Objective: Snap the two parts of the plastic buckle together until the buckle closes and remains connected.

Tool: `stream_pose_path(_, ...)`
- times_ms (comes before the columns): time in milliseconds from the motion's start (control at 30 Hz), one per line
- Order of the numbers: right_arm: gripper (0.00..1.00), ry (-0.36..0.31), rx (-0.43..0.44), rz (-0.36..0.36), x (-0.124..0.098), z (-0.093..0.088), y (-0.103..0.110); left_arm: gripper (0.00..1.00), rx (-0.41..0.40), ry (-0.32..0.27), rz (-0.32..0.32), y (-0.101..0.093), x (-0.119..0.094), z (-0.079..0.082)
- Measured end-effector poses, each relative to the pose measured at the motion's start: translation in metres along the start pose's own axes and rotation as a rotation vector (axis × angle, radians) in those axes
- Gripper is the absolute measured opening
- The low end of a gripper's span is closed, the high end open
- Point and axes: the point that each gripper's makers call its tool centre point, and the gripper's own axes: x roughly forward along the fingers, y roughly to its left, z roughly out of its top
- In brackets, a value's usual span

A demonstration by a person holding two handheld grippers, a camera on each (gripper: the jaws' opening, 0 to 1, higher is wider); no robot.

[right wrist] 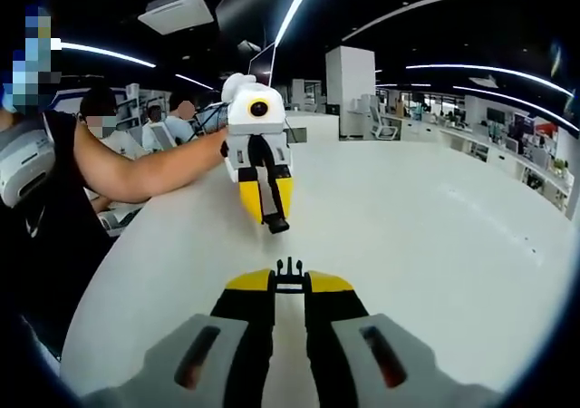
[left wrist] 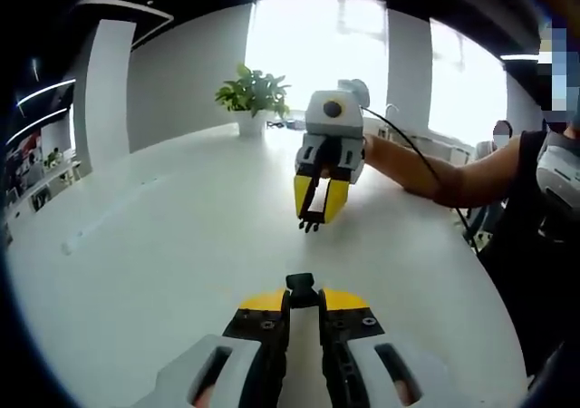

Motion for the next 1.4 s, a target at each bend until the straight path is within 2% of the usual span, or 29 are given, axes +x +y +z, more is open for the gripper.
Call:
stream_pose_path(167, 0.11, -0.003, -0.005, 0.0, 0.0, 0.002, 0.003, 0.1, 0.002, -0.008, -0.004, -0.004, 0.0, 0.003)
stream_pose_path(233, 0.11, 0.0, -0.002, 0.002, 0.001, 0.002, 0.002, 0.1, 0.002, 0.002, -0.018, -0.011, 0.0, -0.003)
stream_pose_path(367, 0.11, 0.018, 0.001, 0.011, 0.005, -0.001, 0.006, 0.1, -0.002, 0.007, -0.01, -0.013, -0.003, -0.009)
stream_pose_path(533, 0.11, 0.03, -0.004, 0.023, 0.005, -0.007, 0.017, 0.1, 0.009, -0.013, -0.019, -0.022, -0.005, -0.006)
stream_pose_path(700, 0.11, 0.02, -0.003, 0.024, 0.003, -0.006, 0.018, 0.1, 0.016, -0.024, -0.044, -0.026, -0.004, -0.004)
stream_pose_path(900, 0.11, 0.03, 0.001, 0.035, 0.002, -0.007, 0.021, 0.1, 0.005, -0.002, -0.09, -0.036, -0.003, -0.006)
stream_pose_path(1133, 0.11, 0.037, -0.003, 0.065, 0.003, -0.006, 0.029, 0.1, 0.006, 0.006, -0.108, -0.041, -0.004, -0.007)
stream_pose_path(1400, 0.11, 0.051, -0.007, 0.062, 0.003, -0.011, 0.028, 0.11, 0.017, 0.034, -0.085, -0.038, -0.003, -0.013)
